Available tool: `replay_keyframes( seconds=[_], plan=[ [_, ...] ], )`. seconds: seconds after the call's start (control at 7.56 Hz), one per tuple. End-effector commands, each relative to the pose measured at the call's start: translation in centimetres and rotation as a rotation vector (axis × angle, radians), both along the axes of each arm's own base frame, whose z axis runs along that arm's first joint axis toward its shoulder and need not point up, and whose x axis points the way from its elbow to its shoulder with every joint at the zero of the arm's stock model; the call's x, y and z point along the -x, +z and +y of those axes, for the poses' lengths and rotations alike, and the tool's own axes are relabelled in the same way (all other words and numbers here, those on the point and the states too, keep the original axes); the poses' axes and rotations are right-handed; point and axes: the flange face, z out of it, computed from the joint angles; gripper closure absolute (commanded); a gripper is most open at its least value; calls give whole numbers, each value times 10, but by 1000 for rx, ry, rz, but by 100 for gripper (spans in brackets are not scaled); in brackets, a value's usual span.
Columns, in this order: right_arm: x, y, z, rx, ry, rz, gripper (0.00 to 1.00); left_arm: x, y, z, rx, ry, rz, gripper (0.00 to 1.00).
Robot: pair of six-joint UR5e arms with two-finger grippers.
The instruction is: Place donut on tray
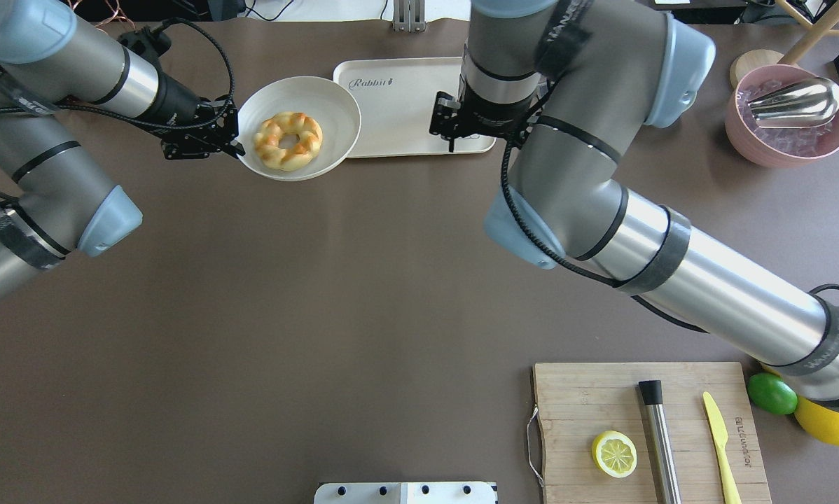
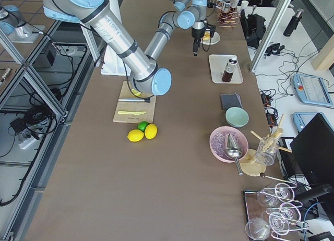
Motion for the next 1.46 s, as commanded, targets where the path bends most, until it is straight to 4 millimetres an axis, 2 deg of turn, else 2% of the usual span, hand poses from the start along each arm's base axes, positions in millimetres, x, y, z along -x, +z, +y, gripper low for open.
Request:
replay_keyframes(
  seconds=[0.0, 0.13, 0.4, 0.53, 0.79, 0.93, 1.06, 1.19, 1.32],
  plan=[
    [-123, 142, -54, -46, -163, -37, 0, -68, -37, -37, 142, -178, -16, 100],
    [-180, 200, -63, -68, -215, -29, 0, -87, -39, -51, 154, -257, -47, 100],
    [-270, 309, -49, -20, -246, -16, 0, -112, -34, -70, 160, -300, -98, 100],
    [-322, 354, -50, -24, -257, 5, 0, -135, -25, -79, 159, -332, -146, 100],
    [-425, 436, -51, -57, -307, 36, 0, -155, -44, -80, 169, -330, -137, 100],
    [-473, 473, -47, -61, -324, 41, 0, -174, -65, -84, 184, -340, -128, 100],
    [-504, 493, -42, -53, -312, 47, 0, -182, -72, -87, 190, -343, -131, 100],
    [-518, 505, -34, -30, -295, 60, 0, -184, -71, -89, 192, -348, -136, 100],
    [-524, 512, -27, -26, -291, 58, 0, -187, -75, -95, 195, -366, -144, 100]
  ],
)
